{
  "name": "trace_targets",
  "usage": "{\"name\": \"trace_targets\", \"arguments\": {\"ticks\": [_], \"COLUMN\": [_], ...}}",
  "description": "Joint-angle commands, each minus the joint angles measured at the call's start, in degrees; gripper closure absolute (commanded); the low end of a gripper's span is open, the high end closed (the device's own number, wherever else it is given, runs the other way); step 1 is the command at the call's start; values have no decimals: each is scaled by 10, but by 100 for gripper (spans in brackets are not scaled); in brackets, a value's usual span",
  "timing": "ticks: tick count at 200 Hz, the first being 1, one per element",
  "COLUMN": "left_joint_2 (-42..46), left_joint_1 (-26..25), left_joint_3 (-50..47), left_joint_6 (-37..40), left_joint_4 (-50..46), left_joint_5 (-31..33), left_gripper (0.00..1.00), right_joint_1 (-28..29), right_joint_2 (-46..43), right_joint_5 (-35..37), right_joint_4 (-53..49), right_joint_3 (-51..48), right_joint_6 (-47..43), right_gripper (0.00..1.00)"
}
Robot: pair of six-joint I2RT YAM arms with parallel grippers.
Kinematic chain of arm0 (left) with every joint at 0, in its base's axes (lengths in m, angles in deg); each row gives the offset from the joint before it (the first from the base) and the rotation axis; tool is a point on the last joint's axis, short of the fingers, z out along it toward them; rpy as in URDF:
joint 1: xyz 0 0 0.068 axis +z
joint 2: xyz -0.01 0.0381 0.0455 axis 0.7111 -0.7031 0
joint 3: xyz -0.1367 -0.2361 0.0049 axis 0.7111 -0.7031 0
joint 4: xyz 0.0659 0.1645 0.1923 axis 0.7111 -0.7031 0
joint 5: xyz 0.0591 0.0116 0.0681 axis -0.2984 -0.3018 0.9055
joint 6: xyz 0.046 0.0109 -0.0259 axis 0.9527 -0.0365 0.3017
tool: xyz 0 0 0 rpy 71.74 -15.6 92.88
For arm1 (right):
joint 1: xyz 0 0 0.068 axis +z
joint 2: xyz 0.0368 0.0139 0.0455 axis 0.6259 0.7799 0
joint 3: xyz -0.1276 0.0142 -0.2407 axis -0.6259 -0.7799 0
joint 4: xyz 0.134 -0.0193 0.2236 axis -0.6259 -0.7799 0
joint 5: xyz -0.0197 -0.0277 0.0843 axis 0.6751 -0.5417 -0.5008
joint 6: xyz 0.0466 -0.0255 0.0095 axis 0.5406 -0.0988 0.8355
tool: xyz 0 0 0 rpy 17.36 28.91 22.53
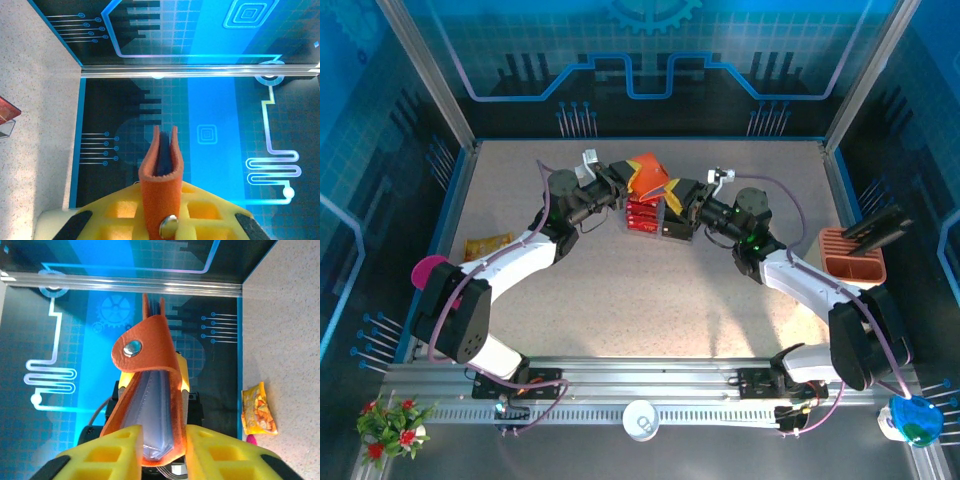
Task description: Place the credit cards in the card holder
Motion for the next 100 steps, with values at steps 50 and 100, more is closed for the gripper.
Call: {"name": "trace_targets", "arguments": {"ticks": [50, 100], "left_joint_2": [-4, -9], "left_joint_1": [1, 2], "left_joint_3": [4, 3], "left_joint_6": [-16, -16], "left_joint_4": [37, 29], "left_joint_5": [-3, -24], "left_gripper": [100, 100], "right_joint_1": [-2, -6], "right_joint_2": [19, 47], "right_joint_5": [-6, -15], "right_joint_4": [10, 32], "right_joint_3": [11, 26], "right_joint_6": [-7, -11], "right_gripper": [79, 100]}}
